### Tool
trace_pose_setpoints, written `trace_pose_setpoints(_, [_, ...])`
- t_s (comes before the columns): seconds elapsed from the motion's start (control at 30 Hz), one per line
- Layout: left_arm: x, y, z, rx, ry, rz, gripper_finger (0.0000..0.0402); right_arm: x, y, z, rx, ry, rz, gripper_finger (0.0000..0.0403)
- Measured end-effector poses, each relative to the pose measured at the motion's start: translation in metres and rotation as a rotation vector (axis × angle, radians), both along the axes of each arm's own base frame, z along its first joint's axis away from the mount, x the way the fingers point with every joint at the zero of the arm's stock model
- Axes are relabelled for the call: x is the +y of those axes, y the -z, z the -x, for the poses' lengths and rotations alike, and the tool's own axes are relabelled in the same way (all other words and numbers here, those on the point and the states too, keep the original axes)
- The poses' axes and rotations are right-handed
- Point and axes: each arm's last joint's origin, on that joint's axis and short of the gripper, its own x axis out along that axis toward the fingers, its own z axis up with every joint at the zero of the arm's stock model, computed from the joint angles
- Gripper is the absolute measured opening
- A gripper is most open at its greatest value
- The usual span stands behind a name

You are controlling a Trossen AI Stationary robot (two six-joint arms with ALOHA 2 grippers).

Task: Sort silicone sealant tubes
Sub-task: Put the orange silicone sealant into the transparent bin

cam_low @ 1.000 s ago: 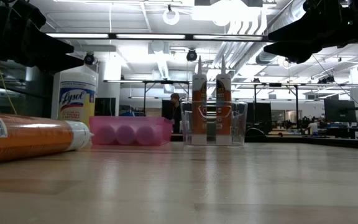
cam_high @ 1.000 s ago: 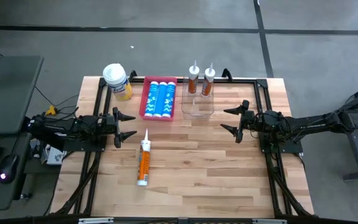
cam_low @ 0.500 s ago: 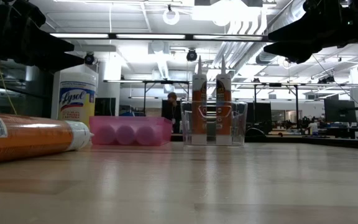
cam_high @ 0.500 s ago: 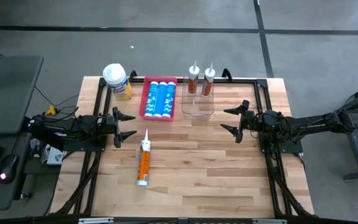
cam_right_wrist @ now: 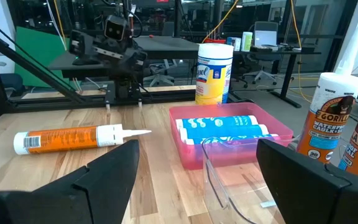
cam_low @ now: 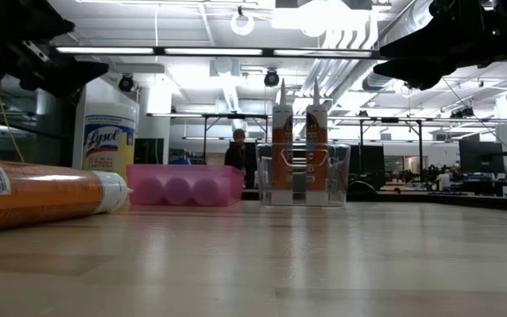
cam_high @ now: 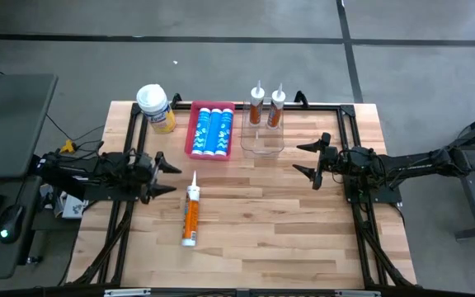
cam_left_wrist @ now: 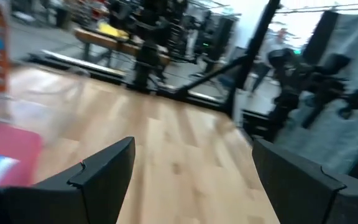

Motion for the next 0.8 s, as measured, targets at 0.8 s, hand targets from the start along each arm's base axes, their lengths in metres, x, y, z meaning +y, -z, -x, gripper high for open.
trace_pose_setpoints(0.8, [0.0004,0.0004,-0.0001,0.043,-0.008,0.326,0.0319,0.0,0.0,0.0,0.0,0.0,0.0,0.0321])
